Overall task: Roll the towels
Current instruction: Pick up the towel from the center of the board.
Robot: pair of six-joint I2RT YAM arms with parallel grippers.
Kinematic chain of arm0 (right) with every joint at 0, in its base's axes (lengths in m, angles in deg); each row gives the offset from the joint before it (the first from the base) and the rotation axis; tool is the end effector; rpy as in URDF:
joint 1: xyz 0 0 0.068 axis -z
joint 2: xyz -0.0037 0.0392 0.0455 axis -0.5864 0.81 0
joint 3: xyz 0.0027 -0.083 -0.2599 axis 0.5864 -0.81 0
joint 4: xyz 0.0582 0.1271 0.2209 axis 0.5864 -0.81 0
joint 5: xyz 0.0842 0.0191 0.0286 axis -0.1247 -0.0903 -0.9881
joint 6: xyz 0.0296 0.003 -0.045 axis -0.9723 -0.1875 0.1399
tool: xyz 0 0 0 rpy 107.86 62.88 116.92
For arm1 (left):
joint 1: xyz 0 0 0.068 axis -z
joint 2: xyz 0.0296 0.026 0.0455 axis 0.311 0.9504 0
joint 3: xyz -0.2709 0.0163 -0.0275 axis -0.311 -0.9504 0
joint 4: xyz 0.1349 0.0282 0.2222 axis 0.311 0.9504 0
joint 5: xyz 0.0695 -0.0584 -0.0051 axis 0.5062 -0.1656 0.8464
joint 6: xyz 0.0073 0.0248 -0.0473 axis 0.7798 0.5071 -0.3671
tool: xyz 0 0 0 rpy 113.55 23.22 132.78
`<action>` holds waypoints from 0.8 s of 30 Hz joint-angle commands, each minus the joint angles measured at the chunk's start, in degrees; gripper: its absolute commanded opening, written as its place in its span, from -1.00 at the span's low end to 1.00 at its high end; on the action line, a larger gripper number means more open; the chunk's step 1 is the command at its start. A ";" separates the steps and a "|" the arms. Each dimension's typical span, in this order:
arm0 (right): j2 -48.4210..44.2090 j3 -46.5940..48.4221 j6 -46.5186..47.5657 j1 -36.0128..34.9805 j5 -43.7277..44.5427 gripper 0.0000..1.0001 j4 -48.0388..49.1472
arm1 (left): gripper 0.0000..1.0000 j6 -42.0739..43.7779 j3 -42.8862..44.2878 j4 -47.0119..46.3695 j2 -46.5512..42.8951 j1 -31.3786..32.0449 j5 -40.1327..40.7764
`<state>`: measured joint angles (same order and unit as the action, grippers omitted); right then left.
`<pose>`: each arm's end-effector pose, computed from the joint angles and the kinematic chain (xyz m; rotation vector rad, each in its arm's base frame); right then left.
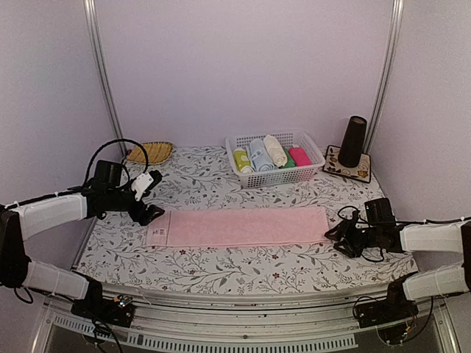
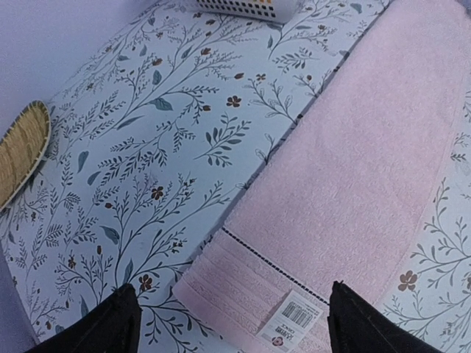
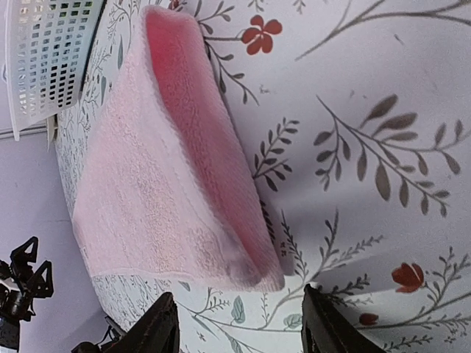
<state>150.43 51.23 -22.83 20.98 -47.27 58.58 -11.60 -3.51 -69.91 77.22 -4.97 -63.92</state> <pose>0.1900 0.0648 0.1257 0.6571 2.5217 0.9636 0.2437 -0.0679 0.2078 0.9601 2.0768 -0.2129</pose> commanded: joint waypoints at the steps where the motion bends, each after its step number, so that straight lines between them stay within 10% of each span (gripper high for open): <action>1: -6.77 -3.84 -3.97 0.15 1.12 0.17 -3.05 | 0.77 -0.19 -0.38 -0.84 -0.27 0.55 -0.51; 24: -2.21 -13.36 -24.43 -10.58 12.89 0.43 21.74 | 0.78 -0.05 -0.15 -1.58 1.12 0.56 0.70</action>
<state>146.73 40.17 -42.35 12.17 -38.33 79.74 -11.60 -3.51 -70.06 77.88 -4.97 -63.59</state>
